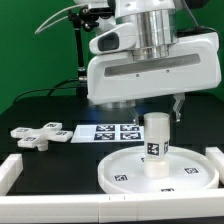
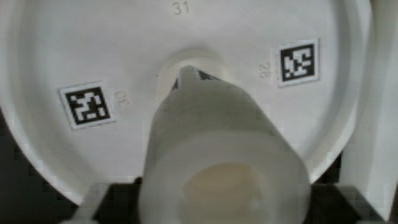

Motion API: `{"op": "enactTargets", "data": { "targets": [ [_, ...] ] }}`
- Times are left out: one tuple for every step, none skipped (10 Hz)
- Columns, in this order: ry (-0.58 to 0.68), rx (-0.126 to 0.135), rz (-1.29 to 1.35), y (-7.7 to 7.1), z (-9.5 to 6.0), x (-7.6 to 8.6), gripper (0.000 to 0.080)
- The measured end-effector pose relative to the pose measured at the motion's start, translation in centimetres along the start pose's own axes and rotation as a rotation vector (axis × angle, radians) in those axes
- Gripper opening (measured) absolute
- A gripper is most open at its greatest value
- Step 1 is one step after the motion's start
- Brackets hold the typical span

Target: Assemble round table

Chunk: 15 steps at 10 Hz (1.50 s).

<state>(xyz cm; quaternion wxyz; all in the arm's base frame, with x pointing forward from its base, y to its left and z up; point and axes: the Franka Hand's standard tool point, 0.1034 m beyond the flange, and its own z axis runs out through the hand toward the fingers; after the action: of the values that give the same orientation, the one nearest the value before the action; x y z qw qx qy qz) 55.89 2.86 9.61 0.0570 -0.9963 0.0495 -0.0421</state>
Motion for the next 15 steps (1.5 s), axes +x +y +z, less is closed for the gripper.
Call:
{"op": "enactTargets", "data": {
  "targets": [
    [0.004,0.000,0.102,0.11,0.01,0.01,0.0406],
    [0.004,0.004,0.199,0.17,0.03,0.01,0.0406],
    [0.003,0.004,0.284,0.22,0.05,-0.03,0.0406],
    [0.003,0.003,0.382,0.28,0.06,-0.05,0.0406],
    [0.002,0.006,0.474,0.36,0.08,-0.07,0.0406],
    [-0.001,0.018,0.582,0.53,0.10,-0.10,0.0406],
    [-0.006,0.026,0.682,0.65,0.10,-0.11,0.0406],
    [-0.010,0.031,0.780,0.74,0.11,-0.13,0.0406],
    [-0.013,0.034,0.867,0.76,0.13,-0.17,0.0406],
    [-0.016,0.035,0.952,0.67,0.18,-0.25,0.0406],
    [-0.022,0.038,1.044,0.62,0.20,-0.29,0.0406],
    [-0.028,0.040,1.096,0.59,0.21,-0.33,0.0406],
    [-0.037,0.038,1.097,0.58,0.22,-0.27,0.0406],
    [-0.038,0.040,1.107,0.53,0.24,-0.31,0.0406],
    [-0.038,0.041,1.086,0.47,0.25,-0.30,0.0489]
  ]
}}
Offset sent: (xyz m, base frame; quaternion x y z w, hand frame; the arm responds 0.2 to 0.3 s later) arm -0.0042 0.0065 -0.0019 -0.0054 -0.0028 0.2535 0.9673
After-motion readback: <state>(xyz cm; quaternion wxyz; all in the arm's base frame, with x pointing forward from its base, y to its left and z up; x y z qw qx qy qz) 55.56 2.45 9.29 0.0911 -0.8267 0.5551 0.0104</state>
